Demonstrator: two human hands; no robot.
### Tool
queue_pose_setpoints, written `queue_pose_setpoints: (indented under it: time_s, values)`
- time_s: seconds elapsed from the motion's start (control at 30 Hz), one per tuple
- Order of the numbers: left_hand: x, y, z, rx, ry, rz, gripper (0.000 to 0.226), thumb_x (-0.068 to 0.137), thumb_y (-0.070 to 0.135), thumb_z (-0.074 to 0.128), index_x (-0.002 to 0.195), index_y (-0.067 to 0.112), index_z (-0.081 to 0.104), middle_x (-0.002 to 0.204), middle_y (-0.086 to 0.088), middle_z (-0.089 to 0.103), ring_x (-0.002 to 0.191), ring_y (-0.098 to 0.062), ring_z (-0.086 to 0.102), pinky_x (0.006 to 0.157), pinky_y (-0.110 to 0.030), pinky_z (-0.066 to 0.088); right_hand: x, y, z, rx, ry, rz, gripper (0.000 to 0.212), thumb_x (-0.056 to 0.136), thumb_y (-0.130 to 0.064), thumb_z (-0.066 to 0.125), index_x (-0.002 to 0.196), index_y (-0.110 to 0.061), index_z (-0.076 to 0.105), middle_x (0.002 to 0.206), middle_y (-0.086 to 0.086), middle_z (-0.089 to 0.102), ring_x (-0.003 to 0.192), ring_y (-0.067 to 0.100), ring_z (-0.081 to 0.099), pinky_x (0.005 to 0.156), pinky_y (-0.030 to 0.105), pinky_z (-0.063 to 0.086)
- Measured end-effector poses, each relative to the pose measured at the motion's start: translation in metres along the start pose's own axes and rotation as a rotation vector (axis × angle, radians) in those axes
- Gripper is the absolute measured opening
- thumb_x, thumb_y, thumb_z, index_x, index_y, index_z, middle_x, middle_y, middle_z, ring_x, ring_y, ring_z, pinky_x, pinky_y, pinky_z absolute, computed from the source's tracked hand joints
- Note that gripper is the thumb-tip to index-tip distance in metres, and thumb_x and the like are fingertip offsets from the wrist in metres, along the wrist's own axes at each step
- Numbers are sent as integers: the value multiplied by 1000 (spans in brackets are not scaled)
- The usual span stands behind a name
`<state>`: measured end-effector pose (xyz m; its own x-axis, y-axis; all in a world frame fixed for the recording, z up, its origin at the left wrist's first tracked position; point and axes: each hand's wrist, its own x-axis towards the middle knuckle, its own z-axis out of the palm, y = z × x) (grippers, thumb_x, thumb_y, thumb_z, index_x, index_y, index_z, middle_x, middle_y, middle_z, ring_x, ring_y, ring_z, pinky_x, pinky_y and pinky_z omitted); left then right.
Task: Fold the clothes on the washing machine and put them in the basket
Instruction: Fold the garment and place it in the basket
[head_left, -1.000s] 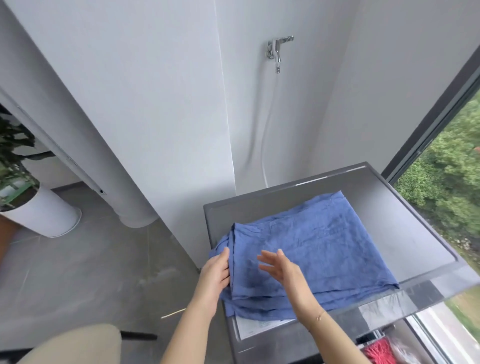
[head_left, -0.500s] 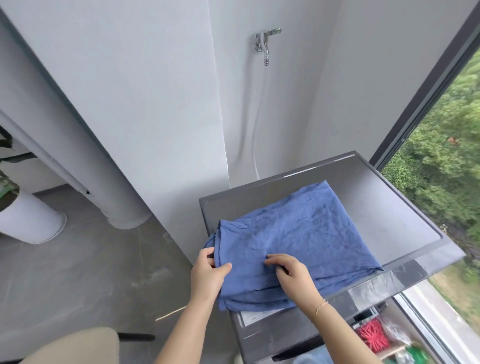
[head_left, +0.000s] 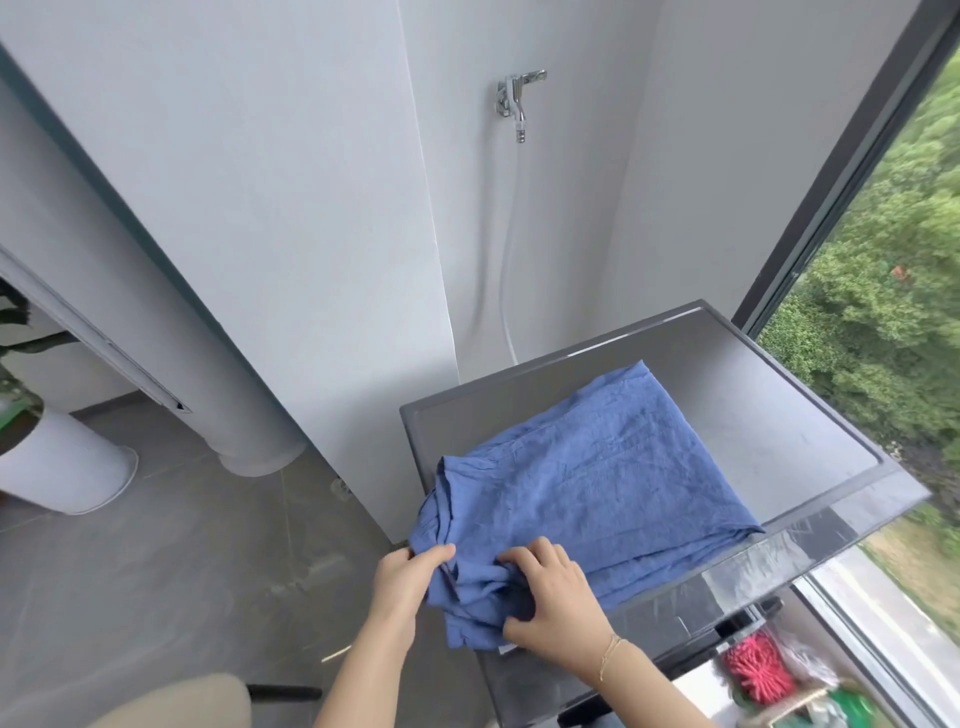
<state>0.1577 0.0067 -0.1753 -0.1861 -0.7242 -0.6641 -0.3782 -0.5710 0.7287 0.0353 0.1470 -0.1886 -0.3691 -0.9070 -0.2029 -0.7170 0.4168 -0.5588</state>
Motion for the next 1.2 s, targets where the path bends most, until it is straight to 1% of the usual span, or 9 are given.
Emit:
queue_pose_setpoints:
  time_s: [0.17,0.27,0.4,0.5,0.6,0.8,0.97,1.07,1.2]
  values:
    - [-6,-4,-3,-18,-58,23,16,84,8,67,99,8,68,94,-9,73,90,-26,68,70,-31,52,-5,-13,16,-141,-3,-113,79,60,-64,50,131,-33,38,111,-6,38,99,17,40,82,27,29]
    - [-11,-9,-8,-24,-117,48,21,83,9,67,104,11,69,99,-9,74,93,-25,70,87,-43,55,-2,-21,26,-235,16,-133,73,55,-68,48,119,-32,46,102,-9,47,86,15,48,73,26,38]
    - [-14,-5,-18,-128,-26,44,41,77,4,71,116,7,56,105,-13,70,93,-28,69,87,-46,56,4,-28,25,-171,174,-191,20,64,-40,51,80,-32,43,70,-14,47,59,10,48,55,21,32]
    - [-27,6,-24,-199,-14,87,72,78,1,67,138,22,34,119,-6,62,101,-25,65,81,-39,55,-2,-34,18,27,149,-180,14,71,-28,45,71,-25,31,62,-10,43,53,18,40,54,24,25]
    - [-44,29,-19,-141,1,249,71,83,0,62,138,34,33,120,6,59,102,-18,62,79,-33,51,-9,-42,5,264,146,-130,21,81,-22,48,70,-23,30,58,-9,37,56,13,34,55,30,26]
    - [-56,95,56,-42,-208,396,43,86,6,62,114,35,48,108,3,63,90,-17,65,70,-31,52,-16,-21,-48,784,334,89,16,89,-7,49,77,-17,52,61,-12,46,60,3,37,57,24,33]
    - [-38,105,134,123,-487,451,60,94,16,60,144,27,27,116,3,61,109,-15,60,92,-28,46,-12,46,-74,1140,534,530,20,95,-21,54,81,-8,57,73,-4,54,71,10,50,68,28,43]
    - [-14,82,146,405,-358,580,48,93,10,58,137,18,44,130,0,55,123,-15,52,95,-21,37,-22,85,-65,1188,740,840,20,91,-10,51,74,-8,60,69,4,57,64,18,50,61,31,45]
    - [12,64,143,728,-126,741,47,90,17,63,135,16,50,141,-1,48,133,-20,40,107,-34,31,-30,95,-64,1379,710,835,20,93,-12,54,98,6,63,85,13,66,75,24,65,63,29,57]
